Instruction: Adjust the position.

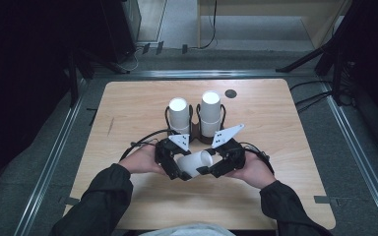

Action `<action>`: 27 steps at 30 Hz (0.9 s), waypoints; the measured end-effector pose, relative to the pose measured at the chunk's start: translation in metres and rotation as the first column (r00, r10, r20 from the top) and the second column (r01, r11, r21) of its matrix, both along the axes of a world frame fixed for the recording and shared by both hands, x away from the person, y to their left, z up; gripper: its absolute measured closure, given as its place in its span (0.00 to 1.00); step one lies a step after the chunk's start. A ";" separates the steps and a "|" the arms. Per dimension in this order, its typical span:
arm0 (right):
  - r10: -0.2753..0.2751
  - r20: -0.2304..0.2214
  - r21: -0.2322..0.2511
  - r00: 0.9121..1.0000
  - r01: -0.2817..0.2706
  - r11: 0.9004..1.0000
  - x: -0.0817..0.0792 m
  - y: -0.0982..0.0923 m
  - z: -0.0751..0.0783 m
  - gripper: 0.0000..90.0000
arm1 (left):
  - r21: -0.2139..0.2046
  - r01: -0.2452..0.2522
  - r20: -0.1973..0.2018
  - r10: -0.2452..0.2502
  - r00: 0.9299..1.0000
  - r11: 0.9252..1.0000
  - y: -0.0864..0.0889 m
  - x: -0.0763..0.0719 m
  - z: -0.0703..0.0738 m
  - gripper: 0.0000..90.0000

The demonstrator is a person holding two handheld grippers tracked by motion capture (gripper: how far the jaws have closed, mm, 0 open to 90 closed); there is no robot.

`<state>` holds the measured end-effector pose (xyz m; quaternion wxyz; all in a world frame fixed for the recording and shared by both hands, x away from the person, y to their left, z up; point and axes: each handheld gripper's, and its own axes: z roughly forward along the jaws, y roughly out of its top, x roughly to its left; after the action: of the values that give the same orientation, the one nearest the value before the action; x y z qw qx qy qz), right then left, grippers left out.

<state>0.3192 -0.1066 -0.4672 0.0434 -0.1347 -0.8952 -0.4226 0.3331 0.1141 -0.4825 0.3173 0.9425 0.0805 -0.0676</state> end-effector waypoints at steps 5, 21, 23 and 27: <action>-0.007 -0.006 0.011 1.000 0.007 1.000 0.001 -0.004 0.002 0.37 | -0.040 -0.025 0.005 0.025 1.000 0.999 0.003 -0.002 0.002 0.11; -0.027 -0.035 0.120 0.999 0.031 0.992 0.002 -0.016 0.017 0.37 | -0.232 -0.105 -0.027 0.101 0.994 0.967 0.012 -0.005 0.010 0.15; -0.026 -0.042 0.133 0.999 0.031 0.991 0.003 -0.016 0.019 0.37 | -0.240 -0.107 -0.025 0.104 0.994 0.965 0.011 -0.005 0.011 0.15; -0.018 -0.048 0.154 0.999 0.025 0.988 0.003 -0.016 0.022 0.37 | -0.268 -0.112 -0.044 0.104 0.994 0.957 0.011 -0.007 0.010 0.15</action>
<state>0.3217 -0.1229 -0.4456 0.0700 -0.1506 -0.8571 -0.4877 0.3264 0.1251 -0.4730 0.4448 0.8835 0.1267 -0.0743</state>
